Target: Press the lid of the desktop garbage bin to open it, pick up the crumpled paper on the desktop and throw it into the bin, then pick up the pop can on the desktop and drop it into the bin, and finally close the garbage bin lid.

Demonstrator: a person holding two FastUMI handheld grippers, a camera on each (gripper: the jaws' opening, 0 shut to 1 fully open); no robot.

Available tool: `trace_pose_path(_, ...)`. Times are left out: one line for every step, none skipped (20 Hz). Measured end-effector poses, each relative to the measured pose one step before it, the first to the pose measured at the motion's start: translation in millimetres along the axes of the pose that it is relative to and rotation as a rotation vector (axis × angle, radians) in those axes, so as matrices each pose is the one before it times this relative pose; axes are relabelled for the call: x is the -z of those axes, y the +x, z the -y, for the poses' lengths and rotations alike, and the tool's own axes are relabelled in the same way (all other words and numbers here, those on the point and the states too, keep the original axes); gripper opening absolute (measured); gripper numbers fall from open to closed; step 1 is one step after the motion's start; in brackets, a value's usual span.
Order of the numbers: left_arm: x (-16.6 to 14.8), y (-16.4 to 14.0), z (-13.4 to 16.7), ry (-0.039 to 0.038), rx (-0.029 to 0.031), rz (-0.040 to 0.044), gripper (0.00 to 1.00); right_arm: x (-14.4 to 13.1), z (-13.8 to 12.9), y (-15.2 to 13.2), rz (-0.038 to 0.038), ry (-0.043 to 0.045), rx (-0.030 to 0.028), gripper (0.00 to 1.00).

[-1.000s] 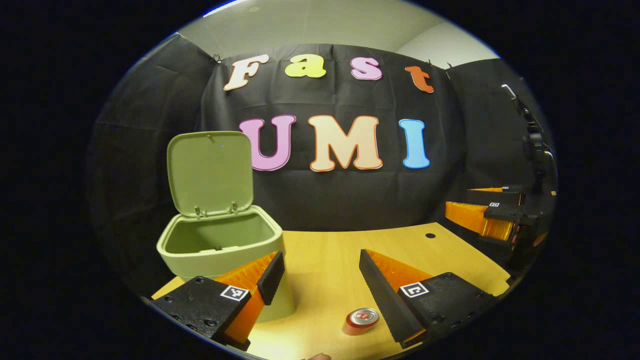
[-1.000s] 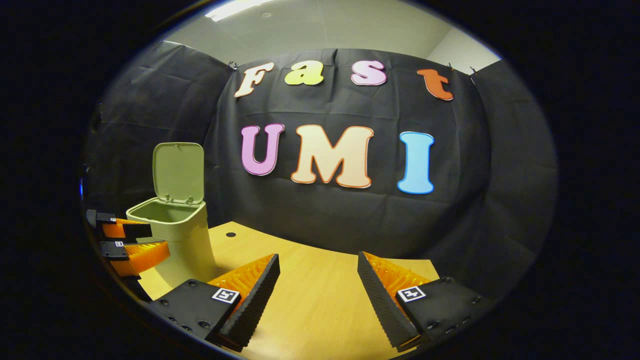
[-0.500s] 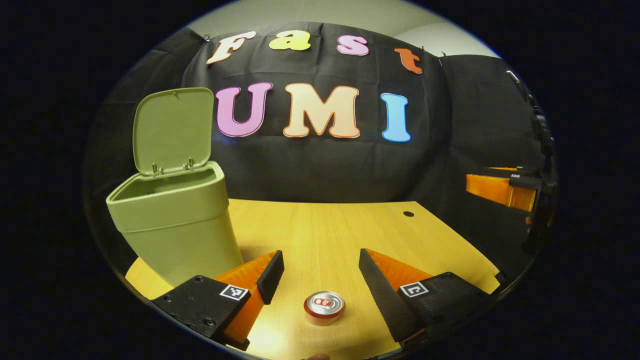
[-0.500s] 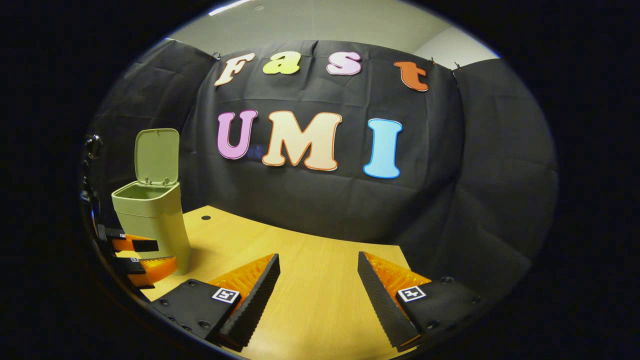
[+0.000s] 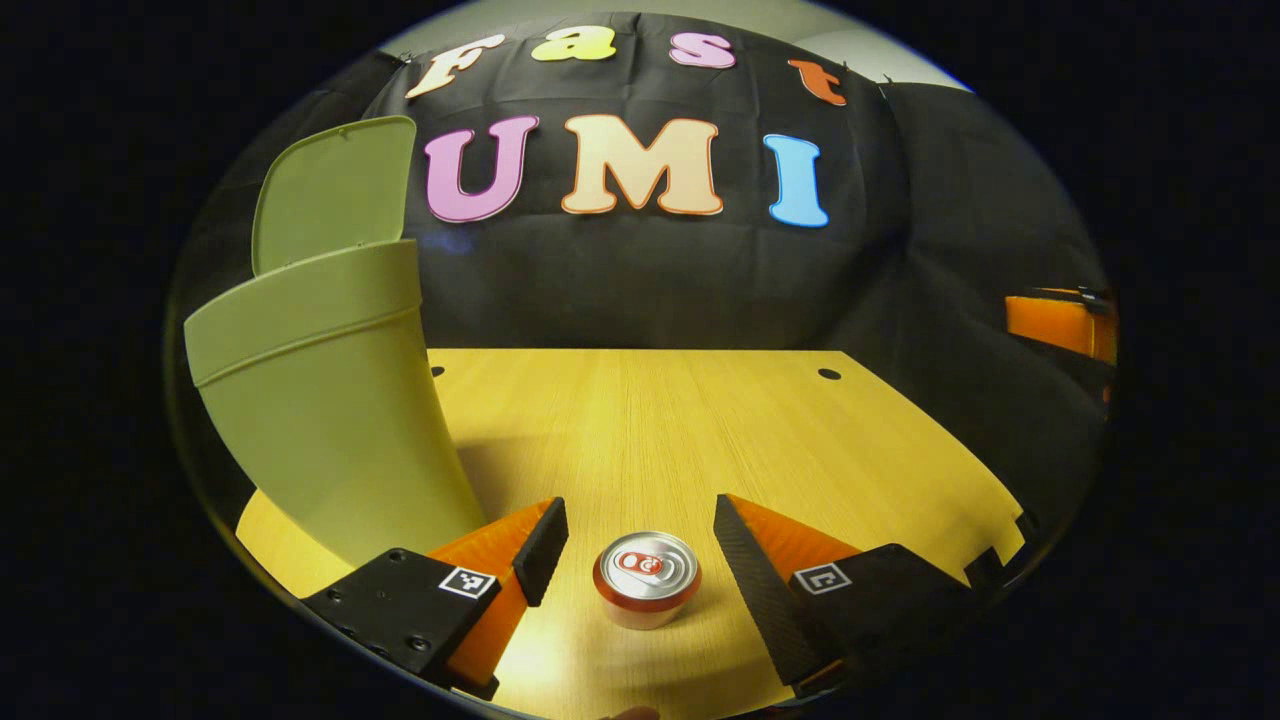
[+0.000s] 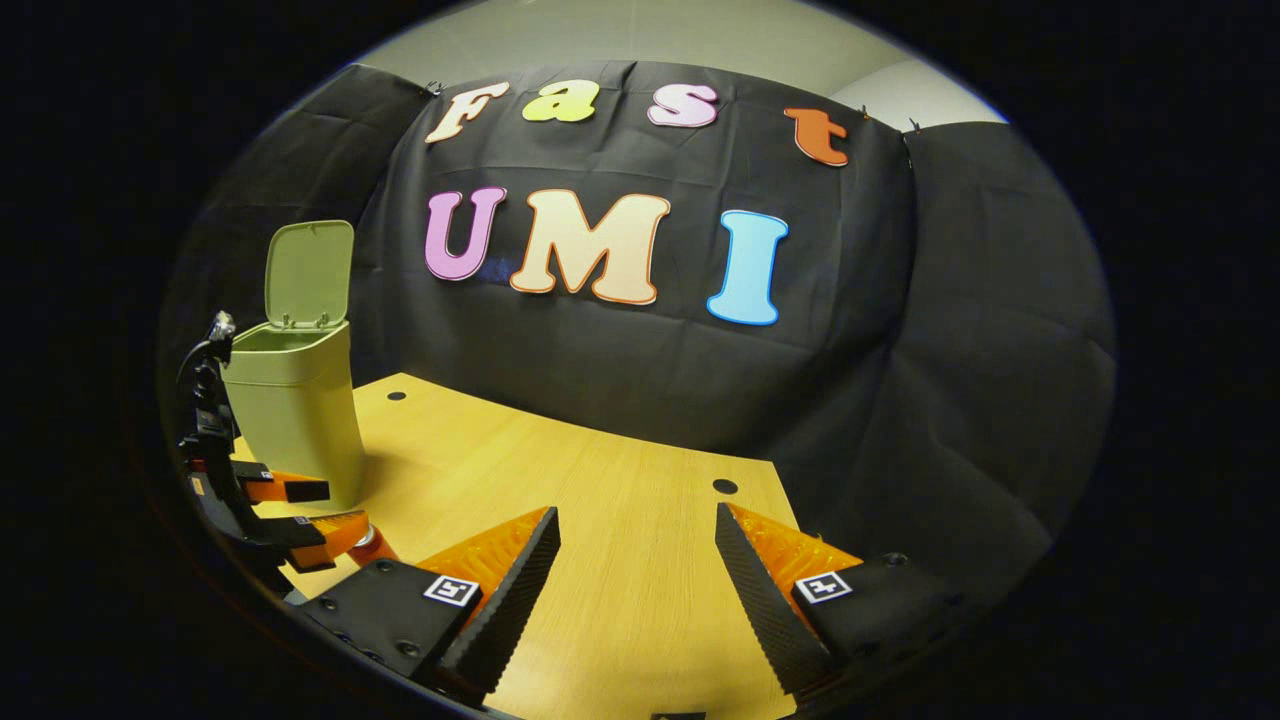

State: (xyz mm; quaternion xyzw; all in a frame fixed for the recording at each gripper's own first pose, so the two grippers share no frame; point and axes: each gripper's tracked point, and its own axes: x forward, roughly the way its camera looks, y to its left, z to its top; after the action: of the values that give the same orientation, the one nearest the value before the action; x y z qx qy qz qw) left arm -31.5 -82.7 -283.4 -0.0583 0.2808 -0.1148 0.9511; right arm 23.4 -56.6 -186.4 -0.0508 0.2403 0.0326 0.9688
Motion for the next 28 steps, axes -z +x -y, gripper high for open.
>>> trace_pose_path(4.22, 2.35, 1.11, -0.00864, 0.00172, -0.00908, 0.93, 2.36, -0.03, -2.27, -0.00515, -0.00490, 0.00290, 0.99)
trace_pose_path(5.20, 2.08, 0.98, -0.00478, 0.00452, -0.00876, 0.93, 2.86, -0.29, -1.43, -0.00429, -0.00435, 0.00240, 0.99)
trace_pose_path(5.50, 2.13, 0.03, -0.00057, 0.00067, -0.01003, 0.92, 1.73, 0.08, -2.01, -0.00391, -0.00338, 0.00274, 0.99)
trace_pose_path(5.12, 1.70, 1.29, 0.00146, 0.00158, -0.00801, 0.92, 2.58, 0.64, -2.36, -0.00358, -0.00263, 0.00209, 0.99)
trace_pose_path(4.39, 2.71, -0.30, 0.00135, 0.00166, -0.00851, 0.93, 2.08, 0.21, -2.17, -0.00307, -0.00115, 0.00276, 0.99)
trace_pose_path(6.15, 3.44, 0.00, 0.00122, 0.00244, -0.01154, 0.93, 1.80, -0.82, -1.68, -0.00330, 0.00043, 0.00174, 0.99)
trace_pose_path(5.75, 3.88, -0.60, 0.00123, 0.00093, -0.01456, 0.93, 2.09, -0.85, -1.56, -0.00466, 0.00117, 0.00131, 0.99)
trace_pose_path(6.10, 3.03, -0.08, 0.00129, 0.00011, -0.01494, 0.93, 1.52, -1.90, -0.34, -0.00407, 0.00065, 0.00017, 0.99)
trace_pose_path(5.30, 3.73, -0.79, 0.00135, -0.00051, -0.01298, 0.93, 1.55, 0.05, -2.07, -0.00245, -0.00079, 0.00142, 0.99)
trace_pose_path(4.62, 2.85, -0.91, 0.00237, -0.00161, -0.01289, 0.93, 2.06, -0.24, -1.63, -0.00244, -0.00152, 0.00247, 0.99)
trace_pose_path(5.67, 3.27, -1.57, 0.00167, -0.00051, -0.01184, 0.93, 0.47, -0.51, -1.09, -0.00199, -0.00136, 0.00111, 0.99)
trace_pose_path(5.59, 1.39, 1.05, -0.00209, 0.00541, -0.01101, 0.93, 1.00, -1.49, -0.66, -0.00196, -0.00077, 0.00057, 0.99)
trace_pose_path(3.58, 0.19, 0.44, -0.00716, 0.00210, -0.01177, 0.93, 0.35, -0.85, -0.94, -0.00095, -0.00061, 0.00052, 0.99)
trace_pose_path(0.41, 1.17, -4.17, -0.00365, -0.01084, 0.00253, 0.87, 0.55, -0.79, 0.30, -0.00057, 0.00042, 0.00006, 0.99)
trace_pose_path(0.90, -7.01, 3.60, -0.00746, 0.01248, -0.00197, 0.78, -0.17, -0.97, -0.74, 0.00194, 0.00185, -0.00069, 0.99)
trace_pose_path(-4.38, -0.56, -1.24, -0.00286, 0.00025, 0.00755, 0.77, 0.50, -2.53, -0.07, 0.00162, 0.00247, -0.00238, 0.99)
trace_pose_path(-9.97, -4.54, 0.41, 0.00603, 0.00514, 0.01241, 0.77, -0.43, -2.29, 0.52, 0.00228, 0.00105, -0.00272, 0.99)
trace_pose_path(-9.53, -4.51, 1.33, 0.01169, 0.00323, 0.01520, 0.77, 0.95, -2.18, 1.18, 0.00266, 0.00156, -0.00287, 0.99)
trace_pose_path(-10.83, -4.19, 2.45, 0.01289, 0.00912, 0.01781, 0.77, -0.30, -2.43, 0.73, 0.00230, 0.00502, -0.00463, 0.99)
trace_pose_path(-14.19, -2.80, -0.06, 0.01226, 0.00439, 0.02227, 0.76, 0.32, -4.07, 1.74, 0.00214, 0.00837, -0.00845, 0.99)
trace_pose_path(-16.78, 0.20, -1.55, 0.01037, 0.00589, 0.02021, 0.76, 0.01, -4.19, 0.90, 0.00233, 0.00837, -0.00869, 0.99)
trace_pose_path(-13.68, -1.11, -1.08, 0.00553, 0.00096, 0.01773, 0.76, 1.11, -4.10, 2.79, 0.00226, 0.00613, -0.00752, 0.99)
trace_pose_path(-14.40, -1.60, 0.30, 0.00343, 0.00479, 0.02652, 0.76, 1.22, -3.57, 1.31, 0.00085, 0.00529, -0.00702, 0.99)
trace_pose_path(-13.64, -1.31, 0.08, 0.00369, -0.00019, 0.02129, 0.76, 1.13, -2.54, 0.80, 0.00086, 0.00435, -0.00662, 0.99)
trace_pose_path(-13.46, -2.79, -0.82, 0.00409, 0.00088, 0.02159, 0.76, 0.86, -3.01, 0.93, 0.00073, 0.00481, -0.00587, 0.99)
trace_pose_path(-13.41, -0.99, -1.49, 0.00418, -0.00078, 0.02252, 0.76, 0.89, -2.12, 1.13, 0.00052, 0.00607, -0.00602, 0.99)
trace_pose_path(-14.19, -1.24, -1.84, 0.00461, -0.00106, 0.02043, 0.76, 0.79, -1.60, 0.25, 0.00020, 0.00708, -0.00547, 0.99)
trace_pose_path(-12.75, -0.72, -3.13, 0.00580, -0.00401, 0.02457, 0.76, 1.48, -1.49, 0.72, -0.00022, 0.00619, -0.00473, 0.99)
